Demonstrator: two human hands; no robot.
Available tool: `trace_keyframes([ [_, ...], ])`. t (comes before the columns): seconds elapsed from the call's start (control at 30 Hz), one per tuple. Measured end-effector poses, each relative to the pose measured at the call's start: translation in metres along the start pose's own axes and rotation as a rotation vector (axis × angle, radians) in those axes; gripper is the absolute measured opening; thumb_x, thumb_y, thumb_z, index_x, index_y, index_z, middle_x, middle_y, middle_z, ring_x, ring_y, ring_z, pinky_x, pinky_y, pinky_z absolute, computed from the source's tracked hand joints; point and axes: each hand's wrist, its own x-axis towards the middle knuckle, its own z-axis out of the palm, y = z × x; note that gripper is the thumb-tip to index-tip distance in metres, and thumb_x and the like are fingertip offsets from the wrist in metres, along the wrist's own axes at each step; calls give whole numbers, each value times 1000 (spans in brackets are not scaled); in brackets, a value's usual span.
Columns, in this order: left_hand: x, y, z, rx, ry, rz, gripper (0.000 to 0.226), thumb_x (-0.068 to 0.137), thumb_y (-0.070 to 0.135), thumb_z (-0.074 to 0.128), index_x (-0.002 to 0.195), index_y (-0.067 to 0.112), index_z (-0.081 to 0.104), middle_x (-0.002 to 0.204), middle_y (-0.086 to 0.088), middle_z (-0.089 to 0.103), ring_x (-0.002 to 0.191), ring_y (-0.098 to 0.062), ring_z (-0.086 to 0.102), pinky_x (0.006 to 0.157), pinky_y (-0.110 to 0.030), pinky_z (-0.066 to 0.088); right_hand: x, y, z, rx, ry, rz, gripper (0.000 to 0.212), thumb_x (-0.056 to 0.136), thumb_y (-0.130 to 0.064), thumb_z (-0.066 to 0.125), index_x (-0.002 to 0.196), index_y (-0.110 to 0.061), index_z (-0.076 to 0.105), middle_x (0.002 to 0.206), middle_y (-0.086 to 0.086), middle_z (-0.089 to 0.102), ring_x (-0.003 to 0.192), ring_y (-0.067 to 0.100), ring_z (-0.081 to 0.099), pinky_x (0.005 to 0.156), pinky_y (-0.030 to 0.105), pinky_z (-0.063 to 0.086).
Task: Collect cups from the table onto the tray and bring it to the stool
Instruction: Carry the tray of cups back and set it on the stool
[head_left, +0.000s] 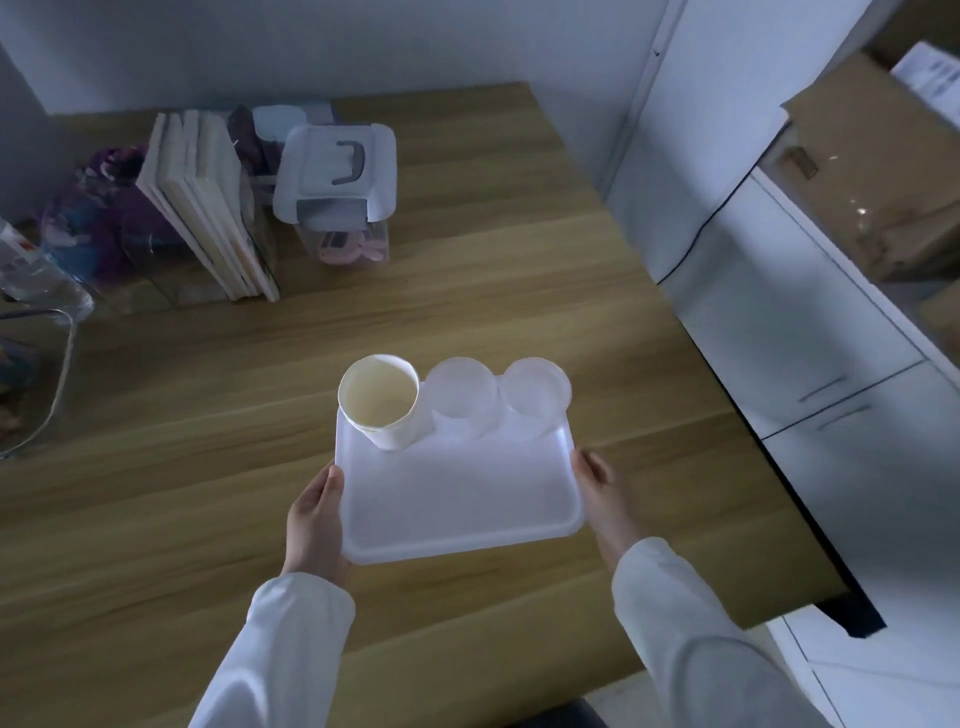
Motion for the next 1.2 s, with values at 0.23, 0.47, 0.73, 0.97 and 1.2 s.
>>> trace_keyframes([
  [0.23,-5,3,16,158,-169,-22,27,96,28,44,80,19,63,75,-2,60,69,-23,54,66,-31,44,-45,25,-17,72,228,54,28,95,-30,38,89,-15,61,82,7,63,78,24,59,67,30,47],
  [0.47,-29,-12,49,341,-361,3,28,96,26,42,91,6,60,74,-2,56,65,-18,50,48,-14,42,-105,65,-44,212,502,91,31,96,-25,36,70,-21,52,67,2,49,65,19,47,59,29,38],
  [0.73,-102,-45,104,566,-578,132,24,96,19,43,93,2,59,66,0,49,59,-10,48,43,-11,36,-178,125,-95,422,787,228,29,92,-22,39,68,-10,49,69,7,49,66,20,42,61,30,35],
  [0.97,-197,-94,143,627,-775,125,31,89,20,49,61,17,62,63,-12,58,60,-20,48,61,-31,40,-263,188,-152,598,992,261,27,92,-25,43,78,-20,66,93,9,68,85,21,57,84,38,49],
  [1.2,-324,-167,167,700,-985,127,26,96,26,45,110,14,62,104,-6,67,95,-23,62,74,-23,44,-368,271,-212,711,1160,288,30,95,-23,40,112,-13,63,104,5,65,93,21,58,66,24,47],
])
